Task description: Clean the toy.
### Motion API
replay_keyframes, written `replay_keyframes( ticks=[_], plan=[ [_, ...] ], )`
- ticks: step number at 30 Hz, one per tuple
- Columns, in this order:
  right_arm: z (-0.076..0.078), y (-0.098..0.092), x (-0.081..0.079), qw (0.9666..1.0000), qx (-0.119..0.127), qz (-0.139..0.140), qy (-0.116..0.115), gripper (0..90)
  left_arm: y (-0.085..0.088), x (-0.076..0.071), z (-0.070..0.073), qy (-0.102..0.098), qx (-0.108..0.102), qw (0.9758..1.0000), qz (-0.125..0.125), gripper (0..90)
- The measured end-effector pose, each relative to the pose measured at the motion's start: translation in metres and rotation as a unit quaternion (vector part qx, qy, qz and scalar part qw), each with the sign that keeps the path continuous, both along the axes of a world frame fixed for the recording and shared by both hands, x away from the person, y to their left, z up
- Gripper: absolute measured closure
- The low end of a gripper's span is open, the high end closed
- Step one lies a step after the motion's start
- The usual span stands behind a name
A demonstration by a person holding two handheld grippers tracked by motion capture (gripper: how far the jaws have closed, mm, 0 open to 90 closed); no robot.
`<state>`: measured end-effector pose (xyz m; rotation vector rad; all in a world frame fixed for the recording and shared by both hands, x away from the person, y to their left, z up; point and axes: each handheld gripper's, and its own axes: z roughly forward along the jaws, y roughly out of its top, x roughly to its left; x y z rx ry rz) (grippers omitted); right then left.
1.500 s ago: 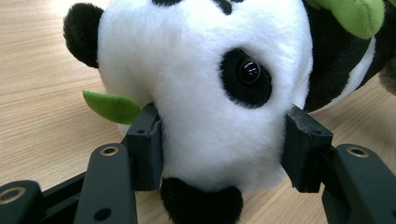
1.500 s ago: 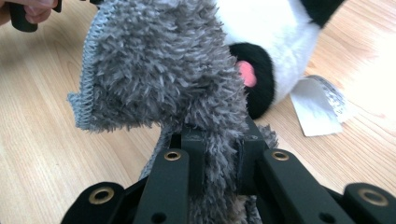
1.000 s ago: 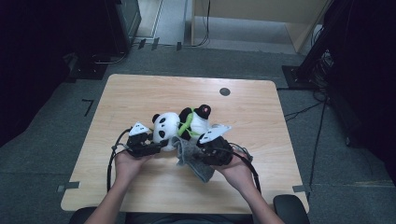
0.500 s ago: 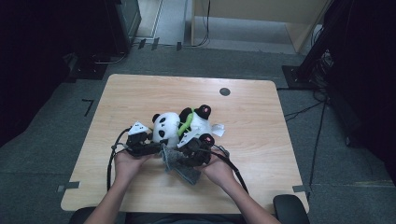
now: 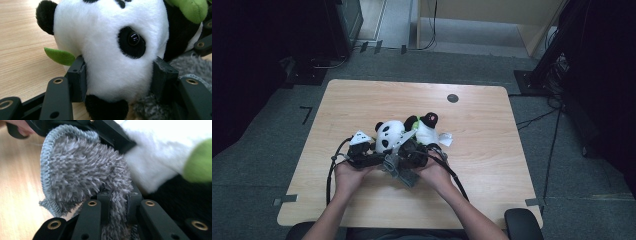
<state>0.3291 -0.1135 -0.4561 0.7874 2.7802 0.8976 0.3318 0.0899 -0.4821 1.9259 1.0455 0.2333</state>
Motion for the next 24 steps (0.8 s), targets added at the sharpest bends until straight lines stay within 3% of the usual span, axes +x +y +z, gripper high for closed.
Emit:
replay_keyframes(
  ticks=[7,15,24],
  plan=[
    [0.005,-0.019,-0.001,0.9995,-0.012,-0.023,-0.016,79.0,0.0,0.001,0.0,0.0,-0.001,1.0,-0.001,40.0],
    [0.01,-0.039,-0.005,0.999,0.0,-0.043,-0.012,79.1,0.001,0.001,0.0,0.002,-0.004,1.0,-0.002,40.0],
    [0.019,-0.063,-0.012,0.9978,0.011,-0.06,-0.025,79.0,0.001,0.001,-0.001,0.001,-0.001,1.0,-0.004,40.0]
  ],
)
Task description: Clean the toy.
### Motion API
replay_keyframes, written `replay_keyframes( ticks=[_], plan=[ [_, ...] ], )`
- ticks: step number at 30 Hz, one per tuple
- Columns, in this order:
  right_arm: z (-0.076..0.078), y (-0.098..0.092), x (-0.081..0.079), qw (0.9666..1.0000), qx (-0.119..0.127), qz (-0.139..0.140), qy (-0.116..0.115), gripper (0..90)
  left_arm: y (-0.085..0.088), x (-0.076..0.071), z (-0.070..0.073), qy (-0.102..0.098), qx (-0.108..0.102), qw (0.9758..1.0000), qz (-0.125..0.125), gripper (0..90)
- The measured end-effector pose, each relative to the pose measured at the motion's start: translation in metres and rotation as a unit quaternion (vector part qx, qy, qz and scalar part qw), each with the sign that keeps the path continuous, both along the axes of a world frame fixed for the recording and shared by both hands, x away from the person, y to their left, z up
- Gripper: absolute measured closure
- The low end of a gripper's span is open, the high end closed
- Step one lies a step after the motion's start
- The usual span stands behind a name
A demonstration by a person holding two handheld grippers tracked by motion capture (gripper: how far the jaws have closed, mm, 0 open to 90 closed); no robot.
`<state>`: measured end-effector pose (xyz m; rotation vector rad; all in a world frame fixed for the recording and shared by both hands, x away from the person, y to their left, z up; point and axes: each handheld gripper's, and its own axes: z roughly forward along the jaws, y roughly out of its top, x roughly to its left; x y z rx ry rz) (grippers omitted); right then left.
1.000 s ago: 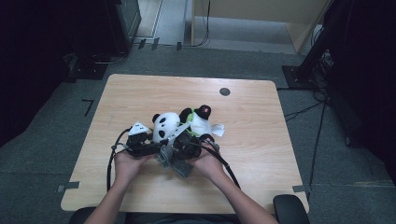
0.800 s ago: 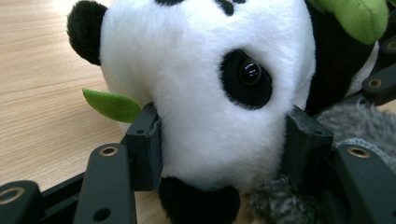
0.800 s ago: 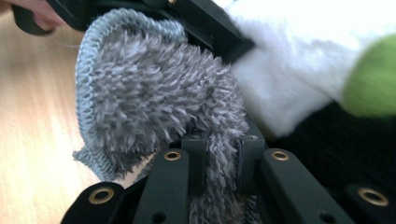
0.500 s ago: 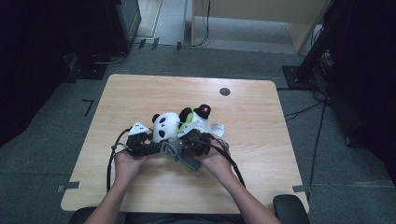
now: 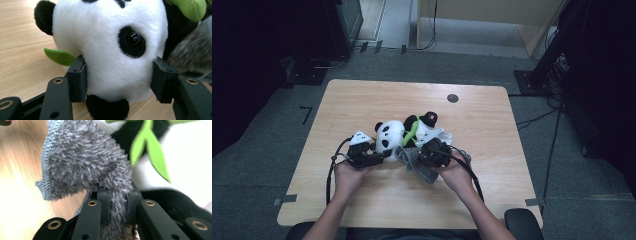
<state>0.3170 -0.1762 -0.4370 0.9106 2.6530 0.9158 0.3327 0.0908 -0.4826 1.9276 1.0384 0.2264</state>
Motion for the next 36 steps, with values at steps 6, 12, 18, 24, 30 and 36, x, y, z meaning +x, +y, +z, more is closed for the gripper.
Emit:
replay_keyframes(
  ticks=[6,12,18,24,30,36],
  plan=[
    [0.008,-0.021,-0.007,0.9998,0.017,-0.009,-0.004,79.1,0.0,0.0,0.0,-0.002,0.002,1.0,-0.001,40.0],
    [0.017,-0.033,-0.013,0.9995,0.022,-0.017,-0.011,79.1,0.0,0.0,0.0,0.001,-0.001,1.0,-0.001,40.0],
    [0.023,-0.055,-0.014,0.9987,0.03,-0.038,-0.015,79.0,0.0,0.0,0.0,0.004,-0.002,1.0,0.001,40.1],
    [0.024,-0.069,-0.013,0.9979,0.042,-0.048,-0.013,78.8,-0.001,0.0,0.0,0.001,0.003,1.0,-0.002,40.4],
    [0.025,-0.085,-0.01,0.9963,0.044,-0.068,-0.031,78.5,0.0,0.0,0.0,0.003,0.001,1.0,-0.002,40.9],
    [0.024,-0.096,0.0,0.9944,0.055,-0.084,-0.034,78.5,0.0,0.0,-0.001,0.004,0.0,1.0,-0.004,41.0]
  ],
)
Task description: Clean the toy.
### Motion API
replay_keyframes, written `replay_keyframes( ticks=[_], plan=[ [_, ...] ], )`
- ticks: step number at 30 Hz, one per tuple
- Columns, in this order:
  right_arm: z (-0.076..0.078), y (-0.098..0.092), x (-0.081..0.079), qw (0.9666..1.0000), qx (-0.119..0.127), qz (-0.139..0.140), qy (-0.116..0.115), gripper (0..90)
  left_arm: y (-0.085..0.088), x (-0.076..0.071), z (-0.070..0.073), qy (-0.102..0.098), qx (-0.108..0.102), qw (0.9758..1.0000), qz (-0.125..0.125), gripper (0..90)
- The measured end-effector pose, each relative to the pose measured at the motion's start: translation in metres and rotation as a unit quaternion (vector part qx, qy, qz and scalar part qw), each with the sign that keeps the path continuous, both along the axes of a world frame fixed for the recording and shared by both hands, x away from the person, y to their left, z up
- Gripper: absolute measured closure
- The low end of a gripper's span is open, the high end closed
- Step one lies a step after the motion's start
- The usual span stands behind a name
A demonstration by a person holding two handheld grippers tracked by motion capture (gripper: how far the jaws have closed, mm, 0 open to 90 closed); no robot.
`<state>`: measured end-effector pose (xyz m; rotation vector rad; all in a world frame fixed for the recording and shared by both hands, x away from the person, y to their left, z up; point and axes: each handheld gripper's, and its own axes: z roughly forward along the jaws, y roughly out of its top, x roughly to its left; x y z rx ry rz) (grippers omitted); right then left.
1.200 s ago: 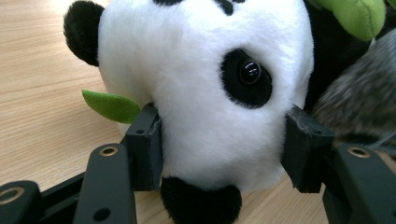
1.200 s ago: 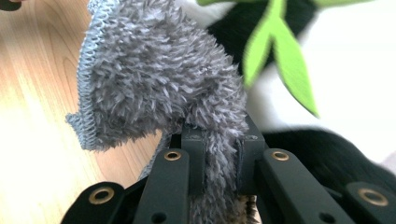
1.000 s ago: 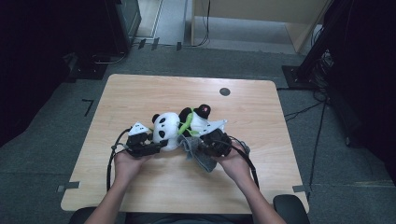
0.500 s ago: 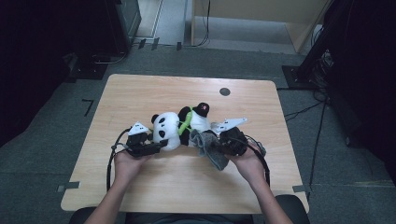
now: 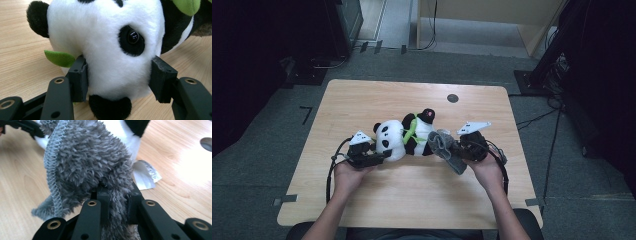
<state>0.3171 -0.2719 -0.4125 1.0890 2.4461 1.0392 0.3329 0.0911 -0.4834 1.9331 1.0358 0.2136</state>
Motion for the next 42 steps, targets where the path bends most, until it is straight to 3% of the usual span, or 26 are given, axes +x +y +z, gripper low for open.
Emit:
replay_keyframes(
  ticks=[9,17,22,30,42],
  plan=[
    [-0.003,-0.01,0.02,0.9993,-0.002,-0.036,-0.009,78.9,0.001,-0.001,0.0,-0.009,0.011,0.9999,-0.01,41.3],
    [-0.019,0.012,0.054,0.9998,0.009,-0.018,0.009,79.1,0.002,0.001,0.0,-0.003,0.002,1.0,-0.009,41.5],
    [-0.025,0.02,0.07,0.9996,0.001,-0.027,0.009,79.1,0.004,0.003,-0.001,0.003,-0.008,1.0,-0.005,41.7],
    [-0.032,-0.007,0.086,0.9978,0.015,-0.065,0.001,79.1,0.004,0.003,-0.001,-0.003,-0.007,1.0,-0.001,40.7],
    [-0.022,-0.045,0.08,0.9936,0.028,-0.107,-0.021,78.9,0.004,0.003,0.0,-0.01,-0.009,0.9999,0.01,38.6]
  ],
)
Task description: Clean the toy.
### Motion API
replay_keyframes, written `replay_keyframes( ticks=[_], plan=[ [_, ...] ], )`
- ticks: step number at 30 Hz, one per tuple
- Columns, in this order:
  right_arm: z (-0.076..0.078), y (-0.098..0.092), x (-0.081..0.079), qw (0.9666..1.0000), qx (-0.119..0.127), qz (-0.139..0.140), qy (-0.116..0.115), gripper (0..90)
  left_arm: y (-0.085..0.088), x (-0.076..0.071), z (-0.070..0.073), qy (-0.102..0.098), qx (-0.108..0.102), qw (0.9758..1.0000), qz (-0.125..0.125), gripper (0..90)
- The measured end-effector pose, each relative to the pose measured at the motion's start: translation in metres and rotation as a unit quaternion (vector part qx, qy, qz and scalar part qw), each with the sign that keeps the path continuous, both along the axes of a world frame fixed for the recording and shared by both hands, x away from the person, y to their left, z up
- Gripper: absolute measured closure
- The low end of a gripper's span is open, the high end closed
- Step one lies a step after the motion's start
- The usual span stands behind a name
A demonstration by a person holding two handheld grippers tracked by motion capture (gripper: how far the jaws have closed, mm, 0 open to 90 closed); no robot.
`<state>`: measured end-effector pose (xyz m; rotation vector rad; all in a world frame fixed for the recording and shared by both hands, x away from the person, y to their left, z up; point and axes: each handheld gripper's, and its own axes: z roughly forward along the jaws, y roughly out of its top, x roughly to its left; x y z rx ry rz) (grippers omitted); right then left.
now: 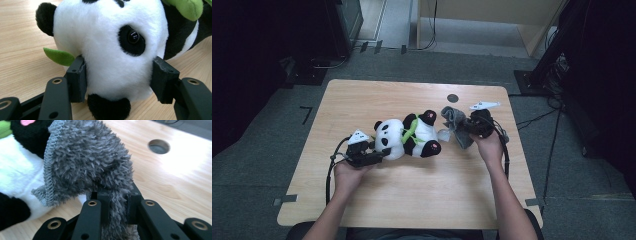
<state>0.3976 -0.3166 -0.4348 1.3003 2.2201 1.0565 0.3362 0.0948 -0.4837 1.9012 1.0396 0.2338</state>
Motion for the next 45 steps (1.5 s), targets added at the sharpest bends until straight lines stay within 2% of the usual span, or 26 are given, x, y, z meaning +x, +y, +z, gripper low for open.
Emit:
replay_keyframes(
  ticks=[6,10,11,20,25,28,33,35,36,39,42,45],
  plan=[
    [0.003,-0.021,-0.001,0.9997,0.007,-0.023,-0.009,78.5,0.001,0.0,0.0,-0.002,0.001,1.0,0.002,37.4],
    [-0.003,-0.038,0.001,0.9987,0.013,-0.049,-0.008,78.4,0.001,0.001,0.0,-0.004,0.001,1.0,0.001,35.2],
    [-0.009,-0.045,0.002,0.9981,0.022,-0.058,-0.002,78.3,0.001,0.001,0.0,-0.005,0.002,1.0,0.001,34.6],
    [-0.029,-0.051,0.01,0.9972,0.023,-0.071,-0.002,76.9,0.0,0.0,0.0,-0.009,0.01,0.9999,-0.003,29.4],
    [-0.041,-0.053,0.016,0.9963,0.028,-0.081,-0.001,72.7,0.001,0.001,0.0,-0.007,0.003,1.0,-0.004,27.5],
    [-0.045,-0.053,0.018,0.996,0.033,-0.084,0.002,67.9,0.002,0.001,-0.001,-0.01,0.001,0.9999,-0.007,25.8],
    [-0.048,-0.052,0.02,0.9967,0.025,-0.077,-0.003,54.7,0.002,0.002,-0.002,-0.01,-0.002,0.9999,-0.009,22.4],
    [-0.049,-0.052,0.02,0.9967,0.033,-0.075,-0.001,49.5,0.002,0.002,-0.002,-0.011,-0.001,0.9999,-0.009,20.6],
    [-0.048,-0.051,0.02,0.9967,0.039,-0.072,-0.001,44.2,0.002,0.002,-0.002,-0.012,0.0,0.9999,-0.009,19.6],
    [-0.047,-0.051,0.02,0.9967,0.043,-0.069,-0.002,41.1,0.003,0.002,-0.002,-0.016,-0.001,0.9998,-0.01,18.6],
    [-0.043,-0.049,0.018,0.9965,0.041,-0.071,-0.015,35.3,0.004,0.003,-0.002,-0.018,-0.006,0.9998,-0.009,17.8],
    [-0.039,-0.048,0.015,0.996,0.05,-0.071,-0.023,29.6,0.004,0.003,-0.001,-0.018,-0.012,0.9997,-0.009,17.4]
  ],
)
